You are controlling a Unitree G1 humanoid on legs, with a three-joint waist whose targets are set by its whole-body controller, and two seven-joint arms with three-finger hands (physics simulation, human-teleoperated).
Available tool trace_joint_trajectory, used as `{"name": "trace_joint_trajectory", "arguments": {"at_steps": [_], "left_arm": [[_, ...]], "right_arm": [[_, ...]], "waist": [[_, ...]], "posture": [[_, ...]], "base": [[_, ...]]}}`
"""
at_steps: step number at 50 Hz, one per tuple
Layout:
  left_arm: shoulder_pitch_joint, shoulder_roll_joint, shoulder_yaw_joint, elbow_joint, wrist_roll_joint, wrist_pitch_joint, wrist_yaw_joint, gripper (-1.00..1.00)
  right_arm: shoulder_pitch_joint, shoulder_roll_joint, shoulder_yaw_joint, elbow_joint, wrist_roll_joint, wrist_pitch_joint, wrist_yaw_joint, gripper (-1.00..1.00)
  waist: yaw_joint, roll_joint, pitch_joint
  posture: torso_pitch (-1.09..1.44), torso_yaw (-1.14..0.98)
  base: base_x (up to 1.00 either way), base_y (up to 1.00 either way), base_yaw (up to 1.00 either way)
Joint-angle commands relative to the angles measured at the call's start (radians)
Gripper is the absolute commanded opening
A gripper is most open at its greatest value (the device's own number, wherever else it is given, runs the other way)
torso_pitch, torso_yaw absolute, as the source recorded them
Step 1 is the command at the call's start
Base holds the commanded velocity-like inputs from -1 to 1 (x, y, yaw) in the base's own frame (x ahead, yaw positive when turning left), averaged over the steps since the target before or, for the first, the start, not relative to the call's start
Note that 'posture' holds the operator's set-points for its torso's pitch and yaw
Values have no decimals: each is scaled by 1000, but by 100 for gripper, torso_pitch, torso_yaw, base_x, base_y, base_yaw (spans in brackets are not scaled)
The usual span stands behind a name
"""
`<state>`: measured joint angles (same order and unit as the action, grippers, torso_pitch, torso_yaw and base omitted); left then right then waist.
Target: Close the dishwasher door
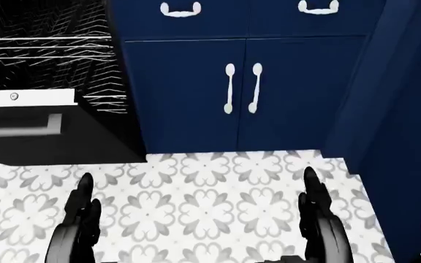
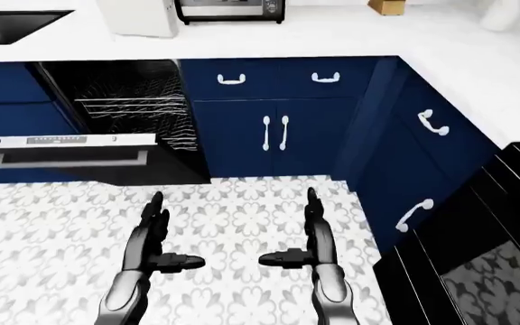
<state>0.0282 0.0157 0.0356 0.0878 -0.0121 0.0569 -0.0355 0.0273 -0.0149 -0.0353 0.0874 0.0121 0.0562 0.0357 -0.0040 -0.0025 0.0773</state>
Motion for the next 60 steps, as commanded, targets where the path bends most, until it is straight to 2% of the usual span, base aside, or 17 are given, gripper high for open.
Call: {"name": "trace_joint_trajectory", "arguments": {"at_steps": [1, 2, 3, 4, 5, 7, 8, 17, 20, 27, 28, 30, 33, 47, 54, 58, 60], "left_arm": [[44, -12, -63, -83, 133, -247, 64, 100], [68, -16, -74, -119, 146, -241, 66, 100], [78, -18, -78, -137, 147, -238, 66, 100], [81, -19, -81, -134, 149, -242, 67, 100], [81, -19, -83, -122, 146, -246, 65, 100], [77, -19, -84, -104, 146, -255, 66, 100], [79, -18, -86, -107, 151, -255, 68, 100], [92, -15, -85, -128, 184, -261, 84, 100], [117, -15, -89, -201, 191, -237, 83, 100], [96, -14, -76, -167, 186, -241, 91, 100], [89, -13, -70, -156, 183, -239, 92, 100], [94, -13, -68, -176, 180, -227, 90, 100], [79, -14, -66, -137, 175, -239, 91, 100], [94, -11, -78, -146, 198, -250, 92, 100], [95, -11, -84, -121, 218, -278, 99, 100], [97, -11, -82, -131, 215, -274, 95, 100], [96, -12, -83, -126, 217, -277, 96, 100]], "right_arm": [[-34, -10, -42, -69, 25, -109, -20, 100], [-49, -9, -44, -3, 25, -202, -21, 100], [-51, -10, -44, 1, 43, -191, -13, 100], [-52, -15, -38, 16, 30, -197, -16, 100], [-42, -18, -27, 13, 4, -194, -19, 100], [-36, -15, -28, 11, 12, -202, -13, 100], [-38, -16, -29, 18, 15, -195, -10, 100], [-26, -10, -22, 20, 15, -197, -8, 100], [-11, -6, -10, -27, -20, -175, -32, 100], [-6, -11, -11, -11, -44, -188, -34, 100], [-5, -10, -9, -11, -44, -189, -30, 100], [-1, -9, -9, -19, -48, -185, -30, 100], [-1, -11, -14, -3, -56, -197, -38, 100], [4, -9, -4, 14, -71, -213, -35, 100], [6, -8, 0, 14, -80, -219, -32, 100], [5, -8, 3, 17, -85, -219, -32, 100], [5, -8, 3, 20, -85, -222, -31, 100]], "waist": [[-2, -8, -1], [4, -7, -35], [10, -2, -59], [8, 0, -51], [6, -8, -18], [11, -11, -67], [11, -11, -73], [8, -7, -78], [8, -6, -85], [8, -5, -87], [10, 1, -101], [10, 3, -79], [15, 3, -70], [28, 10, -55], [31, -14, -48], [21, -1, -48], [16, 20, -50]], "posture": [[0, 0], [0, 0], [0, 0], [0, 0], [0, 0], [0, 0], [0, 0], [0, 0], [0, 0], [0, 0], [0, 0], [0, 0], [0, 0], [0, 0], [0, 0], [0, 0], [0, 0]], "base": [[0, 0, 0], [0, 0, 0], [0, 0, 0], [0, 0, 0], [0, 0, 0], [0, 0, 0], [0, 0, 0], [0, 0, 0], [0, 0, 0], [0, 0, 0], [0, 0, 8], [0, 0, 12], [0, 0, 29], [0, 0, 35], [0, 0, 34], [0, 0, 35], [0, 0, 35]]}}
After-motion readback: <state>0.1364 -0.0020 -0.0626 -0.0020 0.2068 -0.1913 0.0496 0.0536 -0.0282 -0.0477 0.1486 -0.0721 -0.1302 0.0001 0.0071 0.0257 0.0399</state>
